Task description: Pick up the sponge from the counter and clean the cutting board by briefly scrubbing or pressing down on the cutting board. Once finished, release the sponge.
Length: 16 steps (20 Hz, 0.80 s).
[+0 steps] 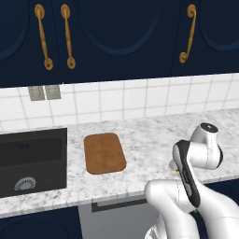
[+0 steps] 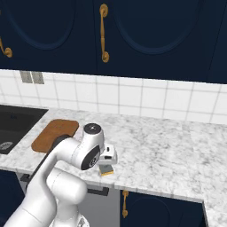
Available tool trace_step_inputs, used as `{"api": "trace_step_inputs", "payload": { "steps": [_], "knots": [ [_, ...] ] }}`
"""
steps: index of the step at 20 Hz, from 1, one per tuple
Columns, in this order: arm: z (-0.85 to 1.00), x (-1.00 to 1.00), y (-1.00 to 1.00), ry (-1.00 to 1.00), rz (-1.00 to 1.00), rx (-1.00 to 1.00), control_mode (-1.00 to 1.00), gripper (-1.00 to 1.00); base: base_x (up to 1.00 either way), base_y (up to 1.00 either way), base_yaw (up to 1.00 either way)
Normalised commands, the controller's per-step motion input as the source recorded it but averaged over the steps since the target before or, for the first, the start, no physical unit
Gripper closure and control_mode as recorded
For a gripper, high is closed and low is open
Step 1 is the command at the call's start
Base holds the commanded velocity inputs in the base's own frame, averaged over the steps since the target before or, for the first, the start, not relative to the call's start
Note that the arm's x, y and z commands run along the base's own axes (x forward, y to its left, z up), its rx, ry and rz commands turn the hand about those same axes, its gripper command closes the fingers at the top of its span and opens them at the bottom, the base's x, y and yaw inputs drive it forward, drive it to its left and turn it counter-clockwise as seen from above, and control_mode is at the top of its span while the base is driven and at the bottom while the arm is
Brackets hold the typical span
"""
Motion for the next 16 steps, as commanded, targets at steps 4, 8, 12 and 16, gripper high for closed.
{"api": "trace_step_inputs", "payload": {
  "steps": [4, 8, 12, 16],
  "knots": [
    [-0.12, 0.35, 0.06, 0.00, 0.05, 0.00, -1.00, -1.00, 0.00, 0.00, 0.00],
    [-0.16, 0.13, 0.24, 0.01, 0.03, 0.00, -1.00, -1.00, 0.00, 0.00, 0.00],
    [-0.26, 0.01, 0.24, 0.05, 0.01, 0.00, -1.00, -1.00, 0.00, 0.00, 0.00],
    [-0.39, 0.00, 0.09, 0.05, 0.00, 0.00, -1.00, -1.00, 0.00, 0.00, 0.00]
  ]
}}
